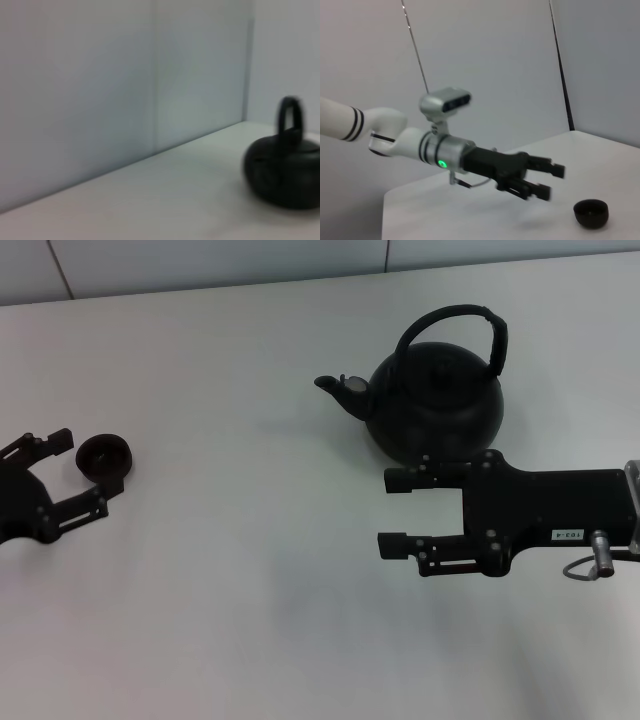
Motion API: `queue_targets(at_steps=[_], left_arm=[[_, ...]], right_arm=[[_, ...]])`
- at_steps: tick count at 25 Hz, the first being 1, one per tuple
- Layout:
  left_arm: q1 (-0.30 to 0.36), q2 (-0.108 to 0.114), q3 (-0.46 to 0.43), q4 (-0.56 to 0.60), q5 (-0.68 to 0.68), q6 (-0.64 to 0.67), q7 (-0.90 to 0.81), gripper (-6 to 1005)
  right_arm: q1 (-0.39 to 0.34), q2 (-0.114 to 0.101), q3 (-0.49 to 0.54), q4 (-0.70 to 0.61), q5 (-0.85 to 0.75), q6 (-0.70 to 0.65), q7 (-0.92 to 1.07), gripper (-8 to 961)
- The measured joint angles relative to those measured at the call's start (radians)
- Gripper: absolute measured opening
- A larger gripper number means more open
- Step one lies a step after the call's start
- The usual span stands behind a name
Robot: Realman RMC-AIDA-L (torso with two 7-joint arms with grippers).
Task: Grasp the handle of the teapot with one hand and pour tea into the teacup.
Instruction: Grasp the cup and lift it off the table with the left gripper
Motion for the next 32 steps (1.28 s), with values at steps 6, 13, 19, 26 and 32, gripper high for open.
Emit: queue_targets(at_steps=[6,13,19,26,32], left_arm=[[-0.066,-0.002,-0.003,-0.135,-0.003,-0.204,0.083,827],[-0.082,-0.005,-0.005,-0.171,-0.035,-0.272,0.164,821],[-0.077,-0.005,-0.003,-0.173,-0.068,-0.294,0.183,816],[-0.077,-0.003,0.009,-0.174,-0.063,-0.304,0.182,810],[-0.077,0.0,0.053,-0.174,-0.062,-0.308,0.18,804]], right_arm=[[0.007,0.0,-0.003,0.0,0.006,0.001,-0.003,722],[0.014,0.0,-0.003,0.0,0.009,0.001,-0.003,722],[0.02,0.0,-0.003,0.001,0.021,0.001,-0.002,722],[0.029,0.0,-0.003,0.002,0.022,0.001,0.0,722],[0.03,0.0,-0.003,0.002,0.022,0.002,0.0,722]])
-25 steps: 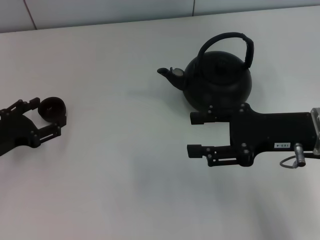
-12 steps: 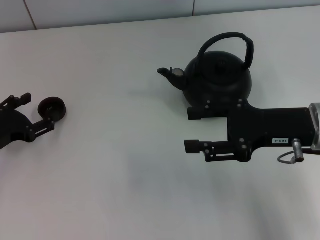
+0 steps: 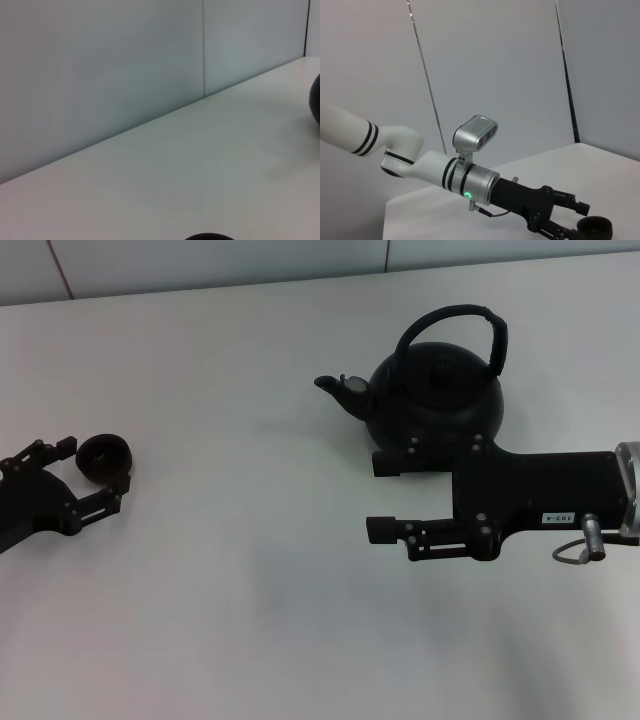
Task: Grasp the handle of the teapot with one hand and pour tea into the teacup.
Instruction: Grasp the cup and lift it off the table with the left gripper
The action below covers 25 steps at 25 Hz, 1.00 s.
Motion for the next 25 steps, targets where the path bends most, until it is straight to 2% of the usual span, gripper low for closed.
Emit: queue_targets(at_steps=[25], left_arm=[[-0.031,-0.003,0.022,-0.021,-0.001,-0.075,0.005,782]], right_arm=[[-0.002,-0.001,0.0,0.006,0.009,-0.001,0.001,721]])
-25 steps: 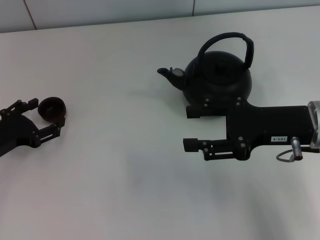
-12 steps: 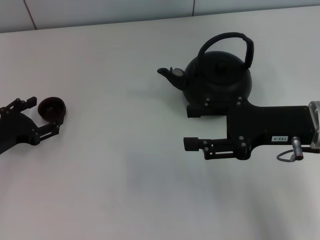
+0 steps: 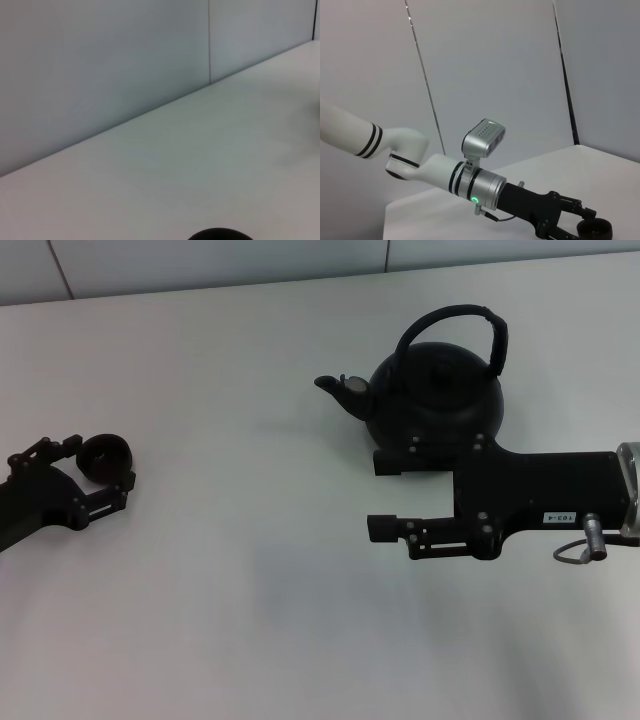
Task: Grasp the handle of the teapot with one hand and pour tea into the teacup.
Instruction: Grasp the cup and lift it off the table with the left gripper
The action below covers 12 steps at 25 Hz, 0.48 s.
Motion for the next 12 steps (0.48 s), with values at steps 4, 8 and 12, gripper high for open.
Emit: queue_targets(at_steps=[4,8,12], left_arm=[[-0.005,0.0,0.007,-0.001,-0.003,-0.01,0.0,779],[-0.006,-0.001,0.006,-0.001,-0.006,-0.013,0.0,775],[-0.01,-0.001,0.001,-0.002,-0.007,-0.019,0.0,772]], right_arm=[[0.0,0.0,0.0,0.0,0.0,-0.002,0.0,721],[-0.001,0.0,0.0,0.0,0.0,-0.002,0.0,721],[-0.003,0.001,0.0,0.0,0.001,-0.003,0.0,721]])
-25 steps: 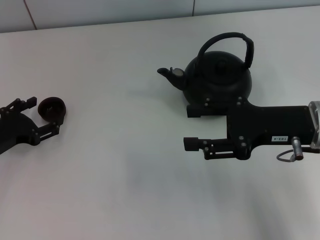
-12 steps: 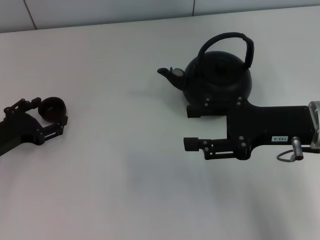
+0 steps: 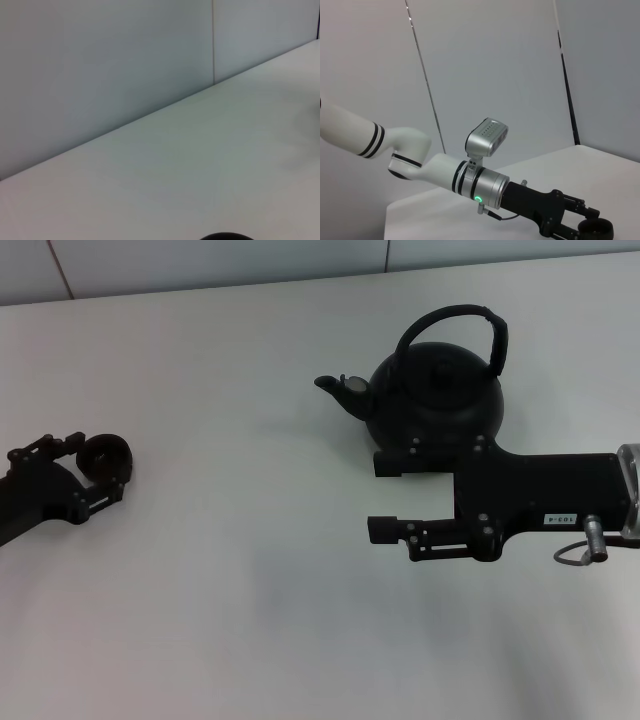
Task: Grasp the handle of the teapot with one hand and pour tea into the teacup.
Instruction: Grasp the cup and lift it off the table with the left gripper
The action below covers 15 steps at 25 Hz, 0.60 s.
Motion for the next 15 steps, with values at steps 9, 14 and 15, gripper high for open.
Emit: queue_targets(at_steps=[9,14,15], left_arm=[[-0.004,0.001,0.004,0.0,-0.002,-0.009,-0.001,683],[-0.004,0.001,0.005,0.0,-0.001,0.011,-0.001,692],[-0.005,0.001,0.006,0.0,-0.001,0.026,-0.002,693]], right_arm=[[0.0,0.0,0.0,0.0,0.002,0.0,0.0,721],[0.004,0.0,0.0,0.004,0.002,0.002,0.0,722],[0.004,0.0,0.0,0.004,0.002,0.002,0.0,722]])
